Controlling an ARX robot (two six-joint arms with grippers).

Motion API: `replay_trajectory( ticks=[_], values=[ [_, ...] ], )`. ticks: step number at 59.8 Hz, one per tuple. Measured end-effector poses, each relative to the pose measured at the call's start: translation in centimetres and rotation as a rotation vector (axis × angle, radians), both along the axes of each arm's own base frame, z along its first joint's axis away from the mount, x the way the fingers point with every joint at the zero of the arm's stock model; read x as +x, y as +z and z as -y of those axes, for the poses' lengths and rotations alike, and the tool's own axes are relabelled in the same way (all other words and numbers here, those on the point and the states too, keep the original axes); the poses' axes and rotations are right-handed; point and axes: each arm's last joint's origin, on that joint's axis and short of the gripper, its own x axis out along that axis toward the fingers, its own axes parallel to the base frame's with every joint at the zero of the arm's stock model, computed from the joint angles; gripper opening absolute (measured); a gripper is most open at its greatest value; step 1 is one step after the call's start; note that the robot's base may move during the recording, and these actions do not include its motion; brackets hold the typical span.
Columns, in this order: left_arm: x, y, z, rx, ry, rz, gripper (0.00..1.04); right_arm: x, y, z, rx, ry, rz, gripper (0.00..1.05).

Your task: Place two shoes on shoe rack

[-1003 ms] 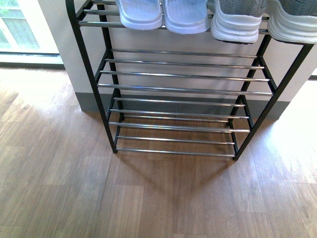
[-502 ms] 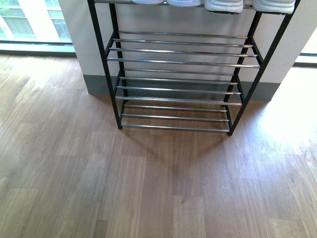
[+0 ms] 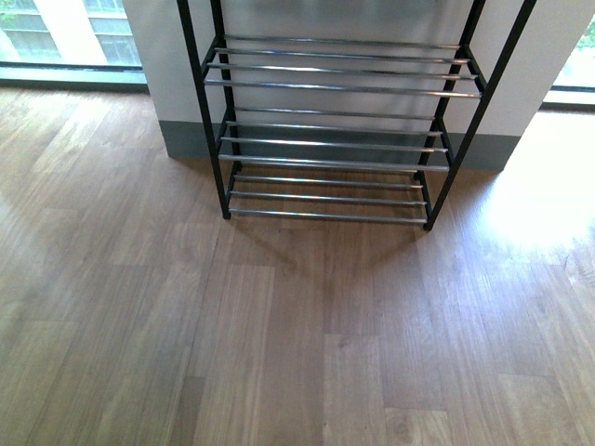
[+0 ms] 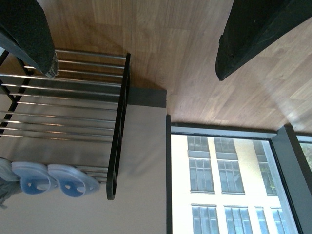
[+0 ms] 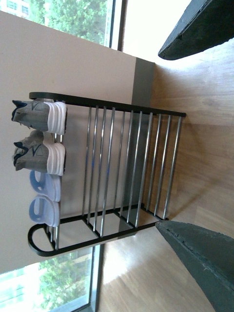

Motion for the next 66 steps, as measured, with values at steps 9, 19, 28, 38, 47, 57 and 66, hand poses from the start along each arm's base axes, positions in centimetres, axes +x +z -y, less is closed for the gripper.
replay_trajectory(
  ticks=[9, 19, 28, 38, 47, 57, 66],
  values=[
    [0.0, 0.0, 0.0, 0.0, 0.0, 0.0, 0.95, 0.0, 0.0, 0.0, 0.0, 0.0, 0.0, 0.95],
    [0.0, 0.0, 0.0, 0.0, 0.0, 0.0, 0.95, 0.0, 0.0, 0.0, 0.001, 0.0, 0.0, 0.95],
    [0.0, 0.0, 0.0, 0.0, 0.0, 0.0, 0.95, 0.0, 0.0, 0.0, 0.0, 0.0, 0.0, 0.95],
    [0.0, 0.0, 0.0, 0.0, 0.0, 0.0, 0.95, 0.0, 0.0, 0.0, 0.0, 0.0, 0.0, 0.95],
    [0.0, 0.0, 0.0, 0.0, 0.0, 0.0, 0.95, 0.0, 0.0, 0.0, 0.0, 0.0, 0.0, 0.95],
    [0.0, 0.0, 0.0, 0.0, 0.0, 0.0, 0.95, 0.0, 0.0, 0.0, 0.0, 0.0, 0.0, 0.95],
    [0.0, 0.0, 0.0, 0.0, 0.0, 0.0, 0.95, 0.0, 0.0, 0.0, 0.0, 0.0, 0.0, 0.95]
  ],
)
